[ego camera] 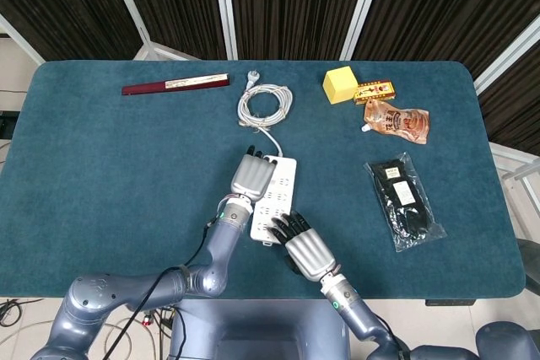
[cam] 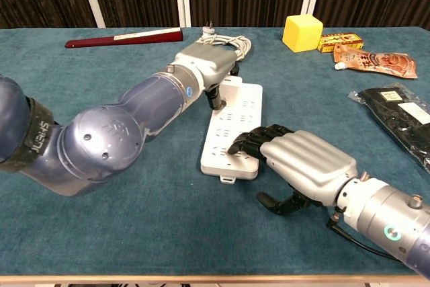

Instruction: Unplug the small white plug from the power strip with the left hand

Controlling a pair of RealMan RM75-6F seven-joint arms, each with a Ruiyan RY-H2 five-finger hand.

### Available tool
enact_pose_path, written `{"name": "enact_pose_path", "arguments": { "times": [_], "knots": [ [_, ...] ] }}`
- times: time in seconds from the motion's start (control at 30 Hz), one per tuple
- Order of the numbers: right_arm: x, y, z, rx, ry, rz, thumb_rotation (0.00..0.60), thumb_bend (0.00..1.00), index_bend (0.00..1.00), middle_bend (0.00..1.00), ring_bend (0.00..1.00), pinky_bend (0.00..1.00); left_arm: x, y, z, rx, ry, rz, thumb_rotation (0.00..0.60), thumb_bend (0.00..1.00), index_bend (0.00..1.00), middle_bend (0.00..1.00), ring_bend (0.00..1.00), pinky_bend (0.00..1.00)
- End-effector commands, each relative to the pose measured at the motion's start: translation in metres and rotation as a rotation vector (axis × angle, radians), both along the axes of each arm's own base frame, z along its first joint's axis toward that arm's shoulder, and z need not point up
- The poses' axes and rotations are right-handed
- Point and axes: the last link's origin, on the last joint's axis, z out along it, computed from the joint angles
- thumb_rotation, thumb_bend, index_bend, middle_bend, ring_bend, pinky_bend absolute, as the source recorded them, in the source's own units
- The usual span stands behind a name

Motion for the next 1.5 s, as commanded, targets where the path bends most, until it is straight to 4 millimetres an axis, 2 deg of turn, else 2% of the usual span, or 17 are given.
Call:
{"name": "enact_pose_path", "arguments": {
  "times": [0.03,0.2,0.6,1.0,1.5],
  "knots": [
    [-0.001,0.0,0.001,0.0,0.0,-0.002,0.6,0.5,0.18,0.18,0.09,0.1,0.007,-0.002,-0.001,-0.001,-0.016,-0.013,0.6,0.37,0.72,0.77,0.3,0.18],
    [-0.001,0.0,0.001,-0.001,0.001,-0.002,0.6,0.5,0.18,0.18,0.09,0.1,0.008,-0.003,-0.001,0.002,-0.015,-0.021,0.6,0.37,0.73,0.78,0.3,0.18],
    [0.0,0.002,-0.001,0.004,0.004,0.003,0.6,0.5,0.18,0.18,0.09,0.1,-0.014,0.001,0.0,0.004,0.029,0.011,0.6,0.37,0.73,0.78,0.3,0.18],
    [-0.001,0.003,-0.002,0.007,0.008,0.005,0.6,0.5,0.18,0.18,0.09,0.1,0.004,-0.001,-0.005,-0.002,-0.003,-0.019,0.6,0.37,0.73,0.78,0.3,0.18],
    [0.001,0.005,-0.003,0.008,0.001,0.007,0.6,0.5,0.18,0.18,0.09,0.1,-0.012,0.001,-0.002,0.006,0.014,0.001,0.6,0.37,0.75,0.8,0.32,0.18]
  ]
}}
